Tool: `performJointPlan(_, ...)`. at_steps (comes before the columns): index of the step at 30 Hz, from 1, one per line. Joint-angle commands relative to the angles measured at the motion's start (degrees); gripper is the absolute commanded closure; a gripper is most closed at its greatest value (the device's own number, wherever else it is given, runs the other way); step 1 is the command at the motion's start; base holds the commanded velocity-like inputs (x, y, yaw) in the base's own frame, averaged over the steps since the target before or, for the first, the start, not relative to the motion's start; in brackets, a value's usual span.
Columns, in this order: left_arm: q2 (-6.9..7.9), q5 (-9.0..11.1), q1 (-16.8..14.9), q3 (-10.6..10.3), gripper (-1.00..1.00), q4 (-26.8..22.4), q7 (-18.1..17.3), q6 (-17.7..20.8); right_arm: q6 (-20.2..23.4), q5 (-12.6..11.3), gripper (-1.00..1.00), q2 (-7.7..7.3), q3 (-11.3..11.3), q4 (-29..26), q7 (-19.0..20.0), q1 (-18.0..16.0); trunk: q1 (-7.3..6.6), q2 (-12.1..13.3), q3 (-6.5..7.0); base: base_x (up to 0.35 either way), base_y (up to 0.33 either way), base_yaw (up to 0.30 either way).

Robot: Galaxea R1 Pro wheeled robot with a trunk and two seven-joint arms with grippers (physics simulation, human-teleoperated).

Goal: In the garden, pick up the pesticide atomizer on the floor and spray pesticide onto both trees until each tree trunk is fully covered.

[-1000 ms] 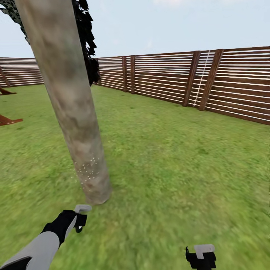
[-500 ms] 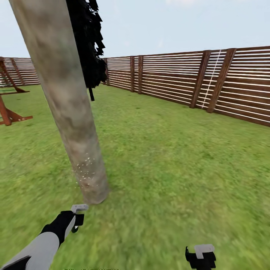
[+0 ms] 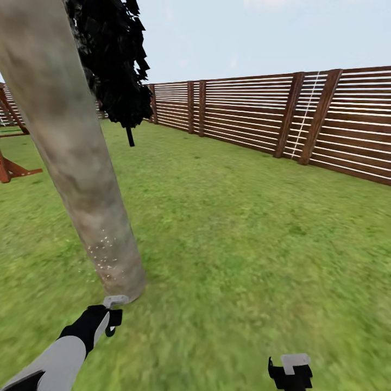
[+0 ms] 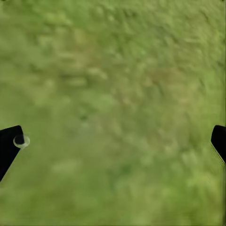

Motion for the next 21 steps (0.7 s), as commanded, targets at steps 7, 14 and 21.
performJointPlan(7, -0.04, -0.2, 0.0, 0.3, 1.00, -0.1, 0.0, 0.3, -0.2, 0.6, -1.00, 0.00, -0.4, 0.1, -0.2, 0.0, 0.01, 0.0, -0.05, 0.141, -0.248, 0.249)
performJointPlan(14, -0.04, -0.2, 0.0, 0.3, 1.00, -0.1, 0.0, 0.3, -0.2, 0.6, -1.00, 0.00, -0.4, 0.1, -0.2, -0.1, 0.01, 0.0, -0.05, 0.088, -0.268, 0.089)
performJointPlan(21, -0.13, -0.2, 0.0, 0.3, 1.00, -0.1, 0.1, 0.3, -0.2, 0.7, -1.00, 0.00, -0.4, 0.1, -0.2, 0.0, 0.01, 0.0, -0.05, 0.072, -0.272, 0.056)
